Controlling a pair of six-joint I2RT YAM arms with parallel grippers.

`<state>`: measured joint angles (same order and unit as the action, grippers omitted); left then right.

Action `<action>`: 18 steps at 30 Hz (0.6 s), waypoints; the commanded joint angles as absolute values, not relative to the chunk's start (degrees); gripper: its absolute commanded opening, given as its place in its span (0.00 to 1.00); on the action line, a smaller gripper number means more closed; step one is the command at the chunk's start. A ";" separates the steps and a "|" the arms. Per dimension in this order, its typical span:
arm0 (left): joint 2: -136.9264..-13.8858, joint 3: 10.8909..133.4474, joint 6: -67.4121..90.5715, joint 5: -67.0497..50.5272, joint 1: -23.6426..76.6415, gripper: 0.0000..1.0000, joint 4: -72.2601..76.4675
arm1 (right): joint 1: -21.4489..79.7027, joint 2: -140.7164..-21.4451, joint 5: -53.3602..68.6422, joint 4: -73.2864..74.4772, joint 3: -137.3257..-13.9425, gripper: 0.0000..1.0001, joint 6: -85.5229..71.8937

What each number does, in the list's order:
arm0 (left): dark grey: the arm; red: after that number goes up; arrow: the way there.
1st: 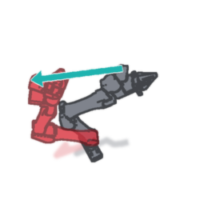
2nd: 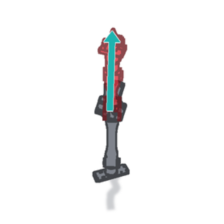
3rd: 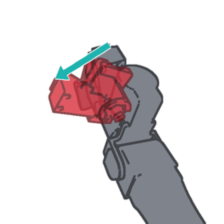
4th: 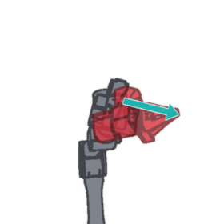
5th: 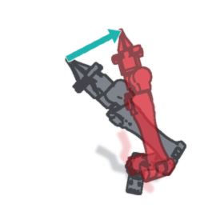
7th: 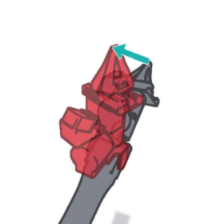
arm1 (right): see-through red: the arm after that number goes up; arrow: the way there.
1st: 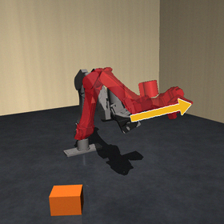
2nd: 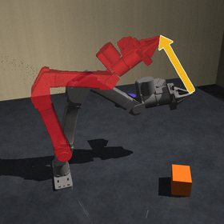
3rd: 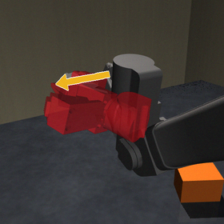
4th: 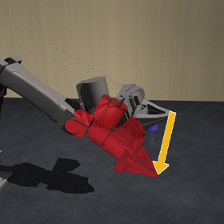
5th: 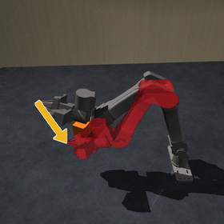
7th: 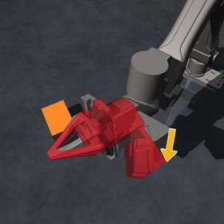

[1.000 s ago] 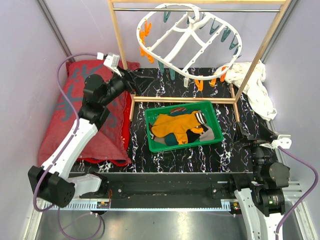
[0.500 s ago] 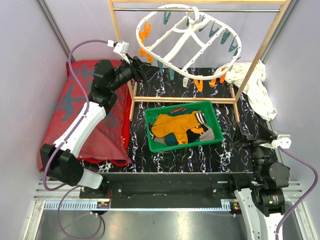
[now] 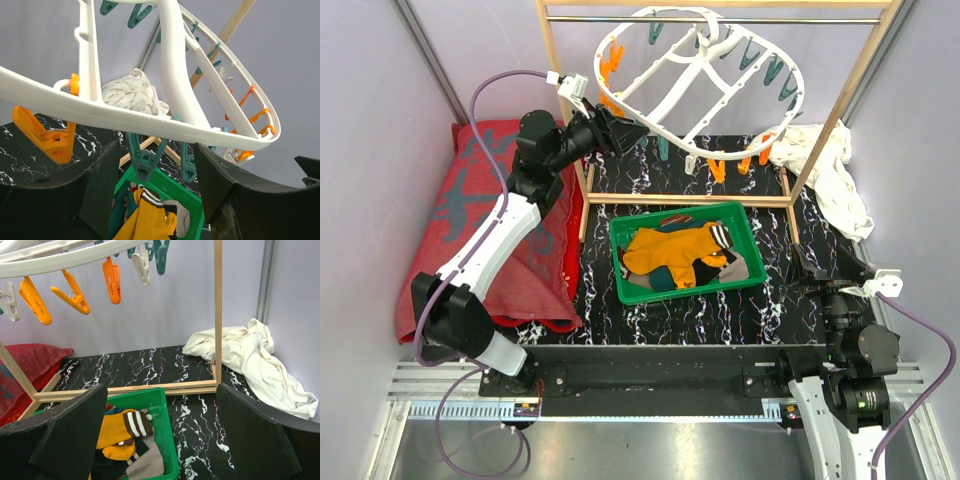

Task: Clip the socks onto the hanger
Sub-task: Open the clamp at the hanger.

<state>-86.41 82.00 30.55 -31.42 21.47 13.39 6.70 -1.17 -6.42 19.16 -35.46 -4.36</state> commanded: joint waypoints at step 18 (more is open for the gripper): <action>-88.77 82.09 32.52 -33.92 21.45 0.68 22.14 | 6.50 -0.70 -6.42 17.58 -36.47 1.00 -4.66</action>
<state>-88.90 82.43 31.57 -31.68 21.47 14.87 6.70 -1.17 -6.42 19.16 -35.46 -4.38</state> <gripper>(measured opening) 0.678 0.994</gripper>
